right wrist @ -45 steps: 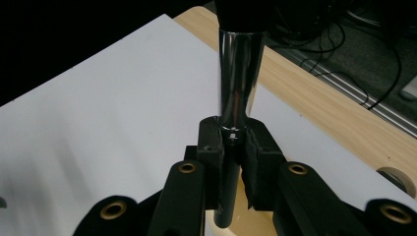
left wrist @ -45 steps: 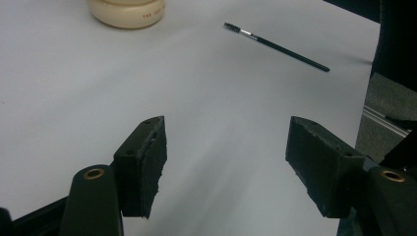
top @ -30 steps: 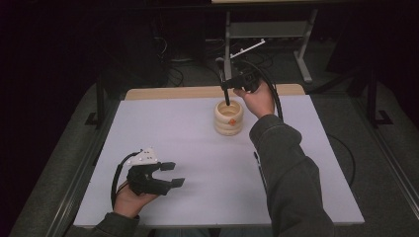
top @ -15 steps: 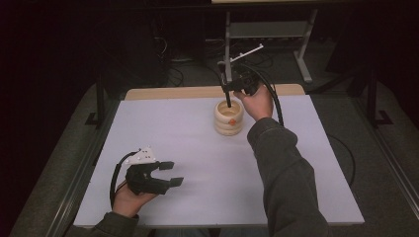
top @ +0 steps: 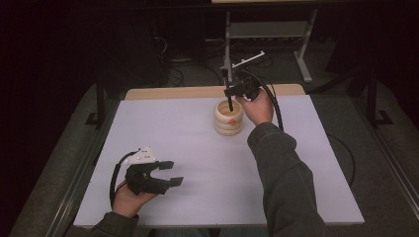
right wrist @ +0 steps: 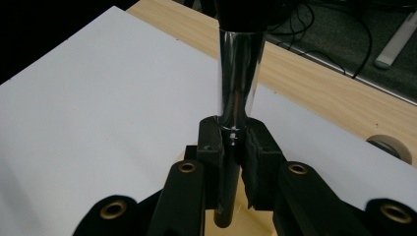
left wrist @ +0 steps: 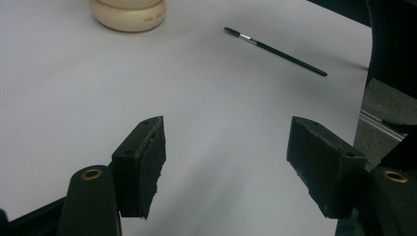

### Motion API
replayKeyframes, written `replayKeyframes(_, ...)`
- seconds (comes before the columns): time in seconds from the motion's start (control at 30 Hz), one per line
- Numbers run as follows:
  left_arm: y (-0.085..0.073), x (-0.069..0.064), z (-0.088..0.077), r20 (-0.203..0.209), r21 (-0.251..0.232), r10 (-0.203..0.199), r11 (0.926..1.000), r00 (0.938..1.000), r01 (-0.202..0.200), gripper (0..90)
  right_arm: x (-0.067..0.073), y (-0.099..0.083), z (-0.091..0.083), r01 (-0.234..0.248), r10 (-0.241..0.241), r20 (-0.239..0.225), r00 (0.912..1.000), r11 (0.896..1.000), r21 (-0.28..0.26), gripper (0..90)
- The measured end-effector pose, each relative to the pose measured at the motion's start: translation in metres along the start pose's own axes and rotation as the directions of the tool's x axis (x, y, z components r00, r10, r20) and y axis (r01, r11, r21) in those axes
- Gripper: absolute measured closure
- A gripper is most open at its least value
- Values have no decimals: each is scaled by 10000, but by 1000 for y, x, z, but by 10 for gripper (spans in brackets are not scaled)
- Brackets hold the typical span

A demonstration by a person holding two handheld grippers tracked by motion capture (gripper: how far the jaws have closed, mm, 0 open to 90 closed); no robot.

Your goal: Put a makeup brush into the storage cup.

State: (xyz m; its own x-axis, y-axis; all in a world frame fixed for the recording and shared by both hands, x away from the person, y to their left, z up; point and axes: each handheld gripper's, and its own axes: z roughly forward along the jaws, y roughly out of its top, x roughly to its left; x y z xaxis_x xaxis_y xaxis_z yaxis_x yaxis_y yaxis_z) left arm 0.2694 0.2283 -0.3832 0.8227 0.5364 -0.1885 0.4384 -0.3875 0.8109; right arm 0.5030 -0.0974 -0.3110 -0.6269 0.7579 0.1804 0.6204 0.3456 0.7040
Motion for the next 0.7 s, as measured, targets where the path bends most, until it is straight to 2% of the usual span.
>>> replayKeyframes(0.7, 1, 0, -2, 1, -18, -43, 10000, 10000, 43, 306, 1, -11, 11, -47, 47, 47, 10000, 9999, 114, 782)
